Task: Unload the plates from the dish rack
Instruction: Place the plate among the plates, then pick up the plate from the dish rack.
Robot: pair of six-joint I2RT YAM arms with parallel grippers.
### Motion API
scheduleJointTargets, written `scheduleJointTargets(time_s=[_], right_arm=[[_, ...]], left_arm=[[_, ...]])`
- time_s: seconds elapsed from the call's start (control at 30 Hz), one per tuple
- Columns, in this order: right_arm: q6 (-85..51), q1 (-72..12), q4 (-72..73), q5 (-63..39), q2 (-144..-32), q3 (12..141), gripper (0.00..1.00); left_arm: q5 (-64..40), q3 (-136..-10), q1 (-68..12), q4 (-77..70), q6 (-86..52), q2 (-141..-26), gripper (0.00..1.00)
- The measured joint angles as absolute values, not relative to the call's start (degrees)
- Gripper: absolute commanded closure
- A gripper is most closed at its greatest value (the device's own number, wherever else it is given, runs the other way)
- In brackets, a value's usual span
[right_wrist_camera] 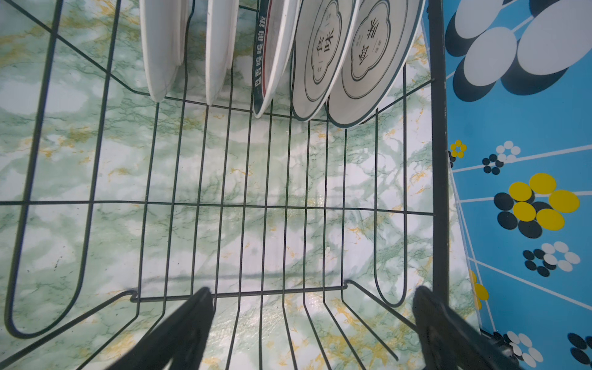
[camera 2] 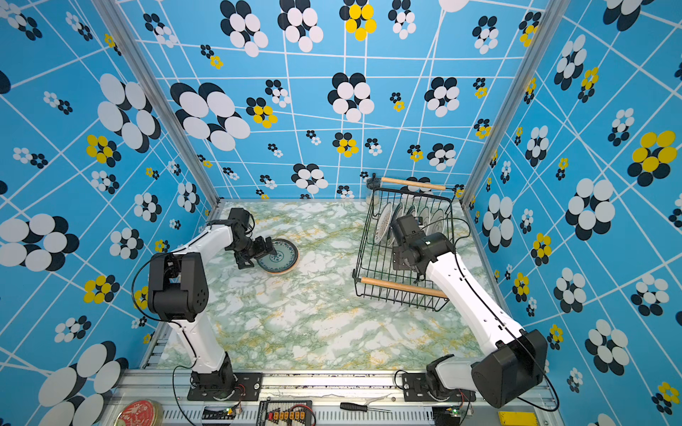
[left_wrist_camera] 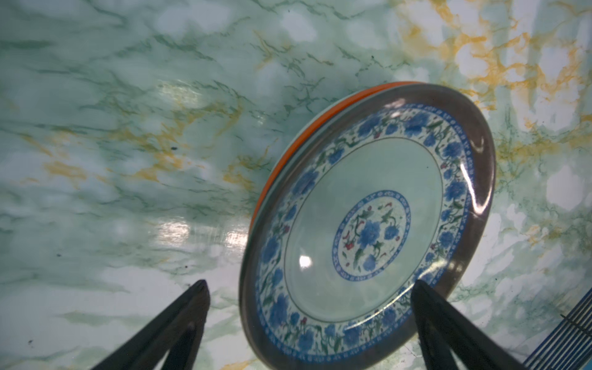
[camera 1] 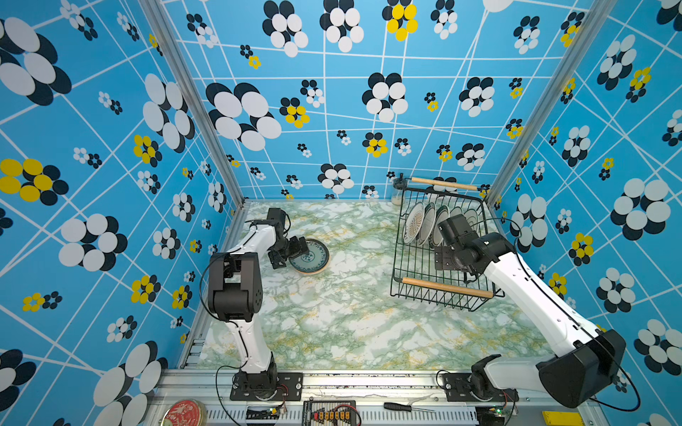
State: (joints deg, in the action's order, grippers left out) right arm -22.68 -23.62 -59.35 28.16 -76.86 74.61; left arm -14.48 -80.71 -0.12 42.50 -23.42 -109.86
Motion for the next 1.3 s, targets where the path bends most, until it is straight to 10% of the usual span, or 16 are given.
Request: scheduleJointTargets(time_s=[1.3], right_arm=[[-17.3,-16.21,-48.29,12.64,-83.09,76.09,0.01]], left_arm=[[-2.87,-91.96,-6.2,56.42,-20.78,-111.53,0.01]])
